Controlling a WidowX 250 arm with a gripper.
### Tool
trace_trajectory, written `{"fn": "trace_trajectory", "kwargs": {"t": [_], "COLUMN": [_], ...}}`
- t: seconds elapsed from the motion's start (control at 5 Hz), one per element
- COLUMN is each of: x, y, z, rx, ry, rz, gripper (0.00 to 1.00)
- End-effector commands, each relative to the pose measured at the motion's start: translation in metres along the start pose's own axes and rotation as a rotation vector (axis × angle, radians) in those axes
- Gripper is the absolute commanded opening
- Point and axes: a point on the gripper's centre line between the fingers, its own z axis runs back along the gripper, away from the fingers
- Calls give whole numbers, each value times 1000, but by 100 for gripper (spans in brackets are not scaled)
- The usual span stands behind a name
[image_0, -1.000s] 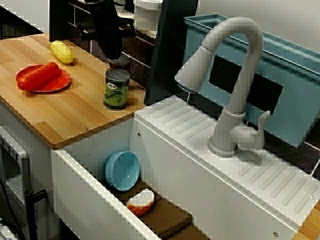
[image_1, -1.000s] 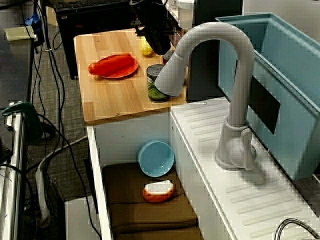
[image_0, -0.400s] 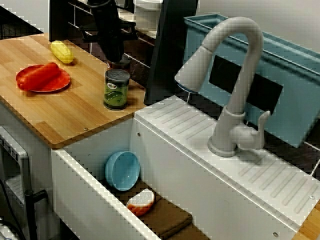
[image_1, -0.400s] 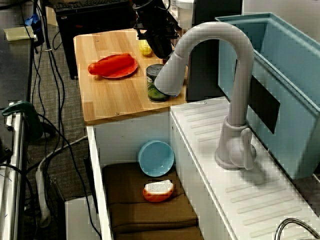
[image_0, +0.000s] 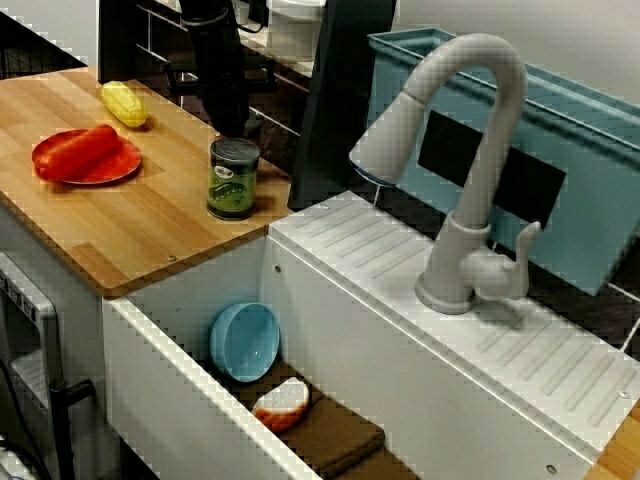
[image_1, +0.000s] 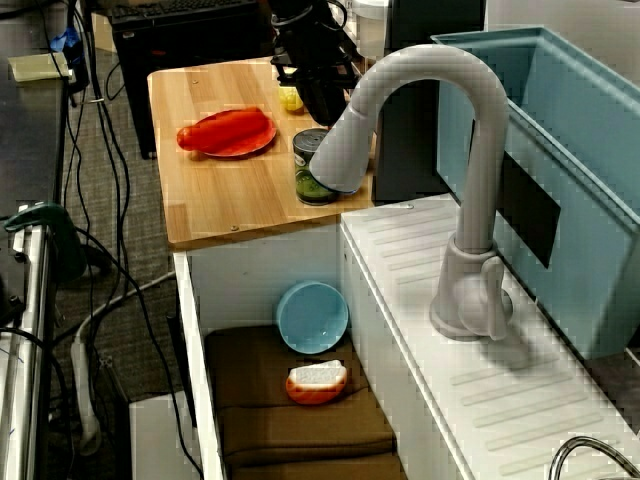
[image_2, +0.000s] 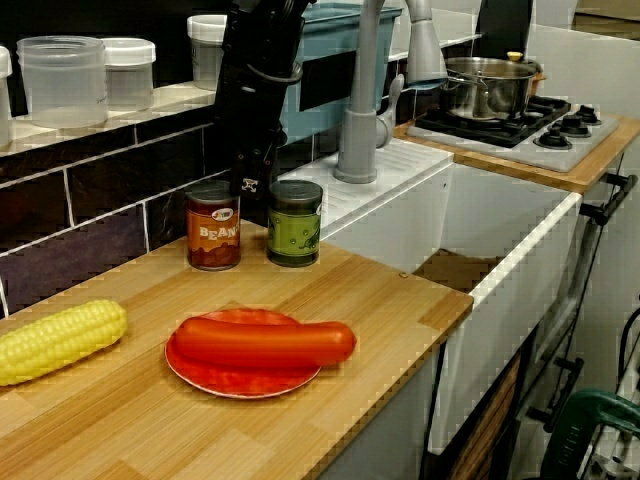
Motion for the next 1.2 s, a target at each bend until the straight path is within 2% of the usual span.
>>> {"fn": "trace_trajectory", "kwargs": {"t": [0.0,0.4,0.6,1.0], "x": [-14,-36,-44,-63], "y": [0,-7,-8,-14], "z": [10,15,19,24], "rx": [-12,-37,-69,-92], "ry": [-12,12,51,94], "rz": [-25,-55,-60,-82], "gripper": [0,0,0,0]}}
